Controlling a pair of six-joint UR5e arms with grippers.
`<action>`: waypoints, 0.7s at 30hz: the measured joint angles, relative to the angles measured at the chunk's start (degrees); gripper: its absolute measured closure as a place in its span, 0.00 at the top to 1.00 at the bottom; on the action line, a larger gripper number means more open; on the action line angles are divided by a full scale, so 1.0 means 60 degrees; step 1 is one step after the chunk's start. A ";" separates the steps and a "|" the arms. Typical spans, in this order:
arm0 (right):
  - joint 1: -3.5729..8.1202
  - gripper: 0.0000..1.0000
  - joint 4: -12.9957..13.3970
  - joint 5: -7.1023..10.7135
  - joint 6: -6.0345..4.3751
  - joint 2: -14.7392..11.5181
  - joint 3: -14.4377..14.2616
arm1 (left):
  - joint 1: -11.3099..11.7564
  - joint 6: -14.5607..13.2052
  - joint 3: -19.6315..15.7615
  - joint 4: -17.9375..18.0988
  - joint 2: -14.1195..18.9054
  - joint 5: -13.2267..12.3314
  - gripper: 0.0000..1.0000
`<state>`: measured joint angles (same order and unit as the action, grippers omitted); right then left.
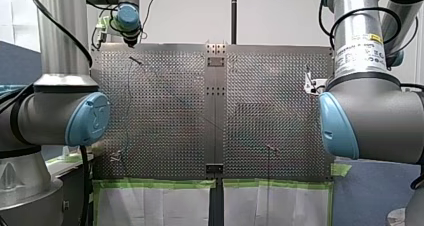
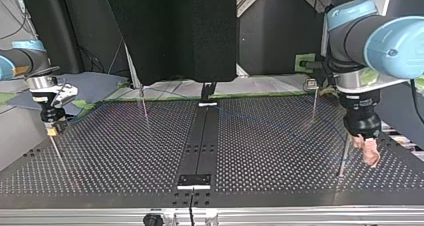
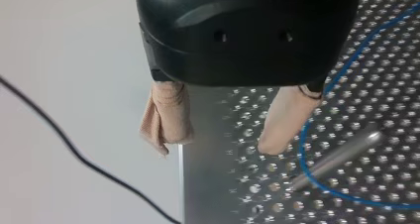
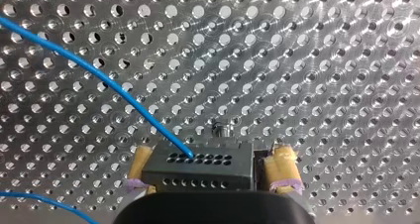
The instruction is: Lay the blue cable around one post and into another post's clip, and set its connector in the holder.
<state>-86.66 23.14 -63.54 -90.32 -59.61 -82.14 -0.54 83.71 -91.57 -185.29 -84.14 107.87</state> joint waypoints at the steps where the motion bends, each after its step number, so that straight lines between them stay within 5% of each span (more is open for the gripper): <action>1: 0.0001 0.98 -0.0002 0.0000 0.0001 -0.0001 -0.0001 | -0.0005 -0.0086 0.0000 -0.0085 0.0000 0.0001 0.98; 21: 0.0004 0.98 -0.0041 0.0011 0.0019 0.0004 -0.0001 | -0.0033 -0.1688 0.0000 -0.1852 0.0000 0.0002 0.98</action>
<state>-86.63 22.89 -63.47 -90.21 -59.59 -82.15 -0.74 73.58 -91.57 -196.40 -84.14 107.88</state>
